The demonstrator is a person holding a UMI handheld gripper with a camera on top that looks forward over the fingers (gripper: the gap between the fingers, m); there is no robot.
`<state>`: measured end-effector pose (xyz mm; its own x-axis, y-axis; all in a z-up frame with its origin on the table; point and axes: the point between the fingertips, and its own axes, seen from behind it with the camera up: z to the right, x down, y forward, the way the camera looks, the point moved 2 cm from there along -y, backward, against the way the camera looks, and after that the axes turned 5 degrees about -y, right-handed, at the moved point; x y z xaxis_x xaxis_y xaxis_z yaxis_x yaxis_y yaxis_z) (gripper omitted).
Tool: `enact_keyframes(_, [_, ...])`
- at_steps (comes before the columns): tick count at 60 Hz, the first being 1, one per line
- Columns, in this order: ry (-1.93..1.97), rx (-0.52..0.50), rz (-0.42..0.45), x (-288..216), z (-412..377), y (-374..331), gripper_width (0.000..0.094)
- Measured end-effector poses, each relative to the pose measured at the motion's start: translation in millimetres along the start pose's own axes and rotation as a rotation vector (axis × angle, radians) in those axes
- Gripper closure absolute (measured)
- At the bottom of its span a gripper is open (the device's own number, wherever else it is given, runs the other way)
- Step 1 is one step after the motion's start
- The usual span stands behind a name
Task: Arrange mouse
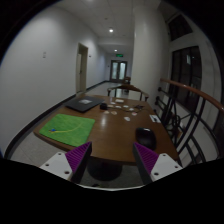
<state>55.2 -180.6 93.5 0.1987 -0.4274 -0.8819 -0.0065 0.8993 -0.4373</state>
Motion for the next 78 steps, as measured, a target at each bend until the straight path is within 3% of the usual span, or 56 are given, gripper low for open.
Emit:
enact_keyframes(15, [0.039, 0.193, -0.01, 25.1, 108.8, 67.2, 0.0107])
enact_keyframes(31, [0.06, 0.271, -0.069, 29.1, 168.2, 139.5, 0.0127])
enact_keyframes(41, [0.062, 0.3, -0.083, 15.5, 187.1, 182.1, 0.0231])
enact_keyframes(46, [0.047, 0.308, -0.096, 12.9, 192.4, 200.0, 0.059])
enact_keyframes(47, [0.036, 0.32, -0.097, 12.5, 195.1, 201.8, 0.061])
enact_keyframes(55, [0.164, 0.365, -0.088, 12.5, 202.2, 207.0, 0.0626])
enact_keyframes(65, [0.285, 0.315, -0.065, 14.5, 200.2, 211.6, 0.0615])
enact_keyframes(70, [0.227, 0.319, -0.054, 7.7, 203.5, 208.1, 0.0736])
enact_keyframes(74, [0.275, 0.324, -0.06, 1.1, 201.6, 200.3, 0.0777])
enact_keyframes(78, [0.269, 0.32, 0.042, -37.7, 189.5, 182.6, 0.0781])
